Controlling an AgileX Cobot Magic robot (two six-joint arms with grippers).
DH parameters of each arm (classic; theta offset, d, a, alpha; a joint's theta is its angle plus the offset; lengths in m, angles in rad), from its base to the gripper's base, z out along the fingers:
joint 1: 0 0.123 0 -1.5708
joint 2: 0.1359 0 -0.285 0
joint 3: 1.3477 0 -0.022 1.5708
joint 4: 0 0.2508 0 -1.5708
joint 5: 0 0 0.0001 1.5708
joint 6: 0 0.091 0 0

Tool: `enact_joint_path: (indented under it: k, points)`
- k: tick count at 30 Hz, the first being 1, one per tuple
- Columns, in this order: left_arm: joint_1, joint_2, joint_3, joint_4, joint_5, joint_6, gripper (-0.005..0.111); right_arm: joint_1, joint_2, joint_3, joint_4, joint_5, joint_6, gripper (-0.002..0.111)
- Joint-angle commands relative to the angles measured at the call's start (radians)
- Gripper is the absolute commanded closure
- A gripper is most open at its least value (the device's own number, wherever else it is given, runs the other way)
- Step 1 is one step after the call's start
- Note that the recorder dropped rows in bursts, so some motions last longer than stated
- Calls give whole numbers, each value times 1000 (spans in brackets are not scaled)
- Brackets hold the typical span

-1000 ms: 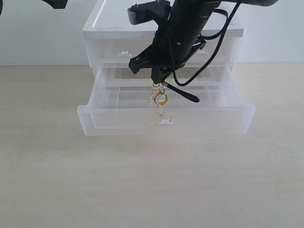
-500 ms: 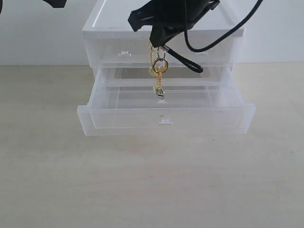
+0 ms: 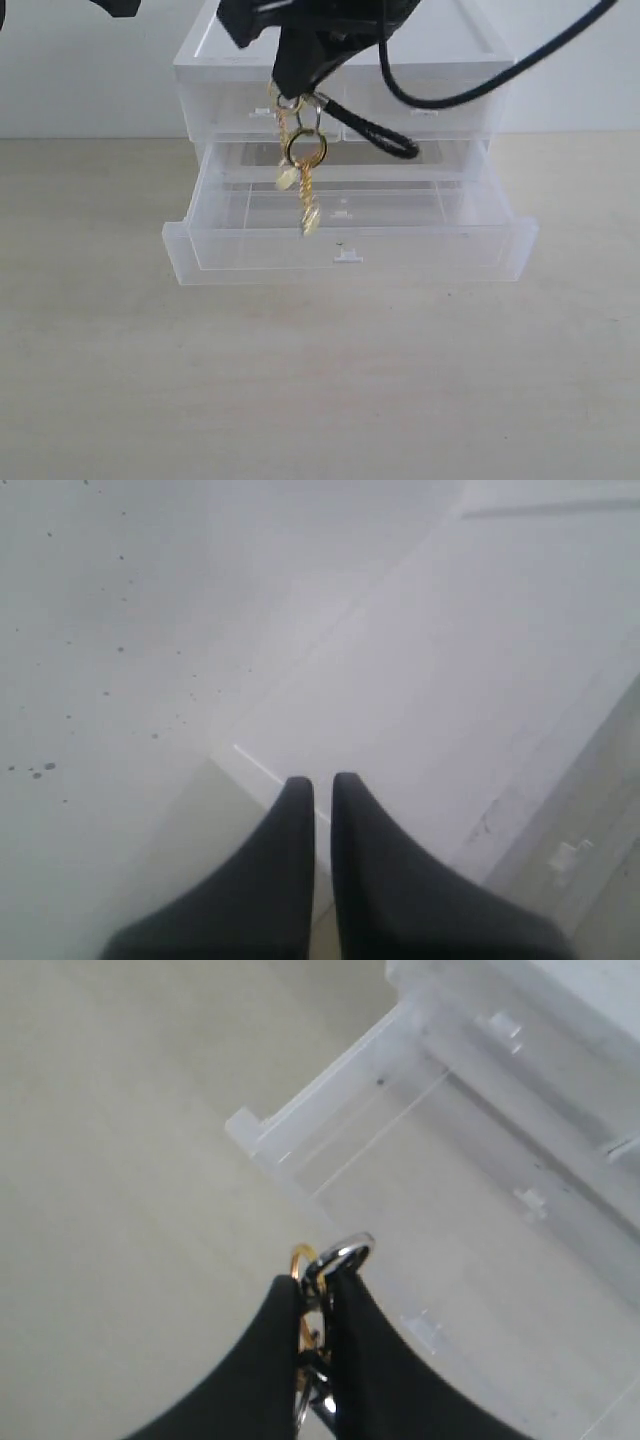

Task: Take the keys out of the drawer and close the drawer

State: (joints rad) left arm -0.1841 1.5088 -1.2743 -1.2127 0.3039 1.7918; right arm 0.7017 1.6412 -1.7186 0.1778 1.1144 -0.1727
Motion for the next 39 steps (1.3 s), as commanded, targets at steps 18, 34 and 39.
enact_joint_path:
  k: [18, 34, 39]
  points:
    - [1, 2, 13, -1, 90, -76, 103, 75, -15, 542, -52, -389, 155, 99]
    - [1, -70, 101, -1, 176, -217, 103, 75, -33, 578, -251, -452, 227, 109]
    - [1, -128, 197, -1, 319, -411, 103, 36, -110, 709, -292, -665, 307, 108]
